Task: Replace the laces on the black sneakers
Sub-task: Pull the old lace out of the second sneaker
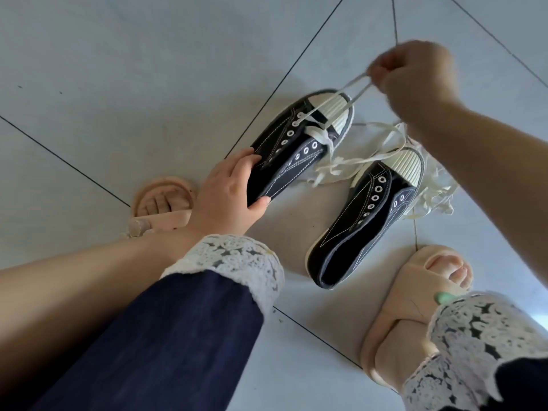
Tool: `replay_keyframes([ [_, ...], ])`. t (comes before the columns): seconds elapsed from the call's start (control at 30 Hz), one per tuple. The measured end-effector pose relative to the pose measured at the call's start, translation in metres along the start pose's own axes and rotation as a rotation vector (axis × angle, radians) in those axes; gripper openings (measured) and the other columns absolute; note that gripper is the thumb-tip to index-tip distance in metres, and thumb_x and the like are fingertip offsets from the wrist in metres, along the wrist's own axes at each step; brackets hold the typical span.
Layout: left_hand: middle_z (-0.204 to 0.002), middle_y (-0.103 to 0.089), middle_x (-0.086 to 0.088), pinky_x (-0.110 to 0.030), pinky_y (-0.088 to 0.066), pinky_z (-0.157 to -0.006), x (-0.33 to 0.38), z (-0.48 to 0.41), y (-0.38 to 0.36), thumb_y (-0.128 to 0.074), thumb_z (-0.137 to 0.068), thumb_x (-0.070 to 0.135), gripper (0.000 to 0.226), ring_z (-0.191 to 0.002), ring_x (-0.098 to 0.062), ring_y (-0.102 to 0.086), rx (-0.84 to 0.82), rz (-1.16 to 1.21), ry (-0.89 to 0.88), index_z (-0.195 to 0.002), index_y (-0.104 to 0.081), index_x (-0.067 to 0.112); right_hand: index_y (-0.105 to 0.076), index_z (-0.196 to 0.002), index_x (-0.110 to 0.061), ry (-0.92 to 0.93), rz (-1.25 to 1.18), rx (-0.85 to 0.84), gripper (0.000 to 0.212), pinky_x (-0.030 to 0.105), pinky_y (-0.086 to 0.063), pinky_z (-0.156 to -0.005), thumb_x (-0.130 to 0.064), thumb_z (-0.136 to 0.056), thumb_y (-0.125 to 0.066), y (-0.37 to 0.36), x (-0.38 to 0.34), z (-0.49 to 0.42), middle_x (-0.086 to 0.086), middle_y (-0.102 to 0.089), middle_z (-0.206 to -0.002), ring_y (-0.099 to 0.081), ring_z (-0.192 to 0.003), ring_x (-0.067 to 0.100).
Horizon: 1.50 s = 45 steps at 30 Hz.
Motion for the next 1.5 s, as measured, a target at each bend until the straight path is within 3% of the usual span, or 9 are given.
replay_keyframes([
  [0.1,-0.132,-0.049,-0.009,-0.034,-0.034,-0.099,0.000,-0.001,-0.001,-0.072,-0.071,0.017,0.056,-0.116,-0.029,-0.049,-0.009,-0.012,0.016,-0.121,-0.053,0.003,-0.067,-0.096,-0.014,-0.087,0.079,-0.127,0.016,0.023,-0.043,-0.064,-0.012,-0.090,-0.053,-0.002,0.016,0.006,-0.007,-0.052,-0.070,-0.046,-0.063,0.006],
  [0.33,-0.130,-0.052,-0.013,-0.038,-0.037,-0.097,0.002,-0.002,-0.002,-0.073,-0.068,0.014,0.055,-0.114,-0.034,-0.051,-0.009,-0.034,-0.009,-0.118,-0.055,-0.001,-0.053,-0.127,-0.025,0.458,0.393,-0.244,0.041,0.030,-0.035,-0.097,-0.008,-0.089,-0.054,-0.037,-0.029,0.021,0.001,-0.052,-0.128,-0.045,-0.117,0.020],
  [0.5,-0.130,-0.052,-0.011,-0.035,-0.035,-0.097,0.001,-0.002,-0.003,-0.074,-0.068,0.015,0.056,-0.114,-0.032,-0.051,-0.009,-0.035,-0.003,-0.119,-0.055,0.001,-0.064,-0.110,-0.019,0.731,0.834,-0.303,0.025,0.036,-0.036,-0.090,-0.009,-0.089,-0.054,-0.069,-0.035,0.033,0.004,-0.059,-0.108,-0.047,-0.107,0.026],
  [0.73,-0.130,-0.052,-0.010,-0.036,-0.037,-0.096,0.001,-0.001,-0.001,-0.074,-0.068,0.015,0.057,-0.114,-0.030,-0.051,-0.023,-0.031,-0.028,-0.119,-0.054,0.002,-0.059,-0.058,-0.023,-0.056,-0.164,0.266,0.020,0.016,-0.031,-0.049,-0.010,-0.056,-0.044,0.043,-0.003,-0.019,-0.017,-0.047,-0.053,-0.044,-0.052,-0.003],
  [0.97,-0.132,-0.050,-0.010,-0.037,-0.035,-0.098,0.001,-0.001,-0.003,-0.074,-0.068,0.015,0.058,-0.116,-0.031,-0.049,-0.035,-0.037,-0.024,-0.121,-0.053,0.002,-0.065,-0.107,-0.019,0.200,0.250,-0.274,0.020,0.012,-0.043,-0.071,-0.016,-0.089,-0.058,-0.016,-0.008,0.015,-0.007,-0.062,-0.100,-0.055,-0.081,0.005],
  [1.07,-0.131,-0.051,-0.011,-0.038,-0.036,-0.098,0.001,-0.001,-0.003,-0.074,-0.068,0.015,0.058,-0.116,-0.032,-0.050,-0.032,-0.043,-0.029,-0.120,-0.053,0.001,-0.059,-0.117,-0.025,0.309,0.362,-0.385,0.029,0.029,-0.043,-0.090,-0.023,-0.088,-0.060,-0.045,-0.018,0.023,-0.001,-0.061,-0.110,-0.055,-0.101,0.016],
  [1.23,-0.131,-0.051,-0.012,-0.033,-0.033,-0.098,0.002,-0.001,-0.003,-0.074,-0.068,0.015,0.057,-0.116,-0.032,-0.050,-0.037,-0.047,-0.038,-0.120,-0.054,0.000,-0.061,-0.105,-0.017,0.309,0.547,-0.427,0.028,0.029,-0.036,-0.072,-0.037,-0.086,-0.059,-0.067,-0.027,0.020,0.002,-0.054,-0.092,-0.054,-0.095,0.025],
  [1.37,-0.131,-0.051,-0.011,-0.035,-0.035,-0.098,0.002,-0.001,-0.002,-0.074,-0.069,0.015,0.057,-0.116,-0.032,-0.049,-0.035,-0.042,-0.037,-0.120,-0.053,0.001,-0.070,-0.082,-0.017,0.212,0.268,-0.323,0.012,0.023,-0.041,-0.054,-0.025,-0.086,-0.060,-0.053,-0.028,0.019,0.000,-0.061,-0.076,-0.059,-0.070,0.017],
  [1.5,-0.130,-0.051,-0.011,-0.038,-0.037,-0.098,0.002,-0.001,-0.002,-0.073,-0.068,0.014,0.057,-0.115,-0.032,-0.050,-0.031,-0.029,-0.042,-0.120,-0.053,0.001,-0.056,-0.075,-0.012,-0.122,-0.514,-0.078,0.018,0.027,-0.054,-0.057,-0.010,-0.093,-0.052,0.001,-0.021,-0.001,-0.002,-0.065,-0.063,-0.064,-0.057,0.013],
])
Point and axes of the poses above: each hand's wrist, its own z-axis away from the middle knuckle, its own y-axis out of the back of the hand, x = y × z, the point moved 4 cm from there along -z, towards the middle knuckle
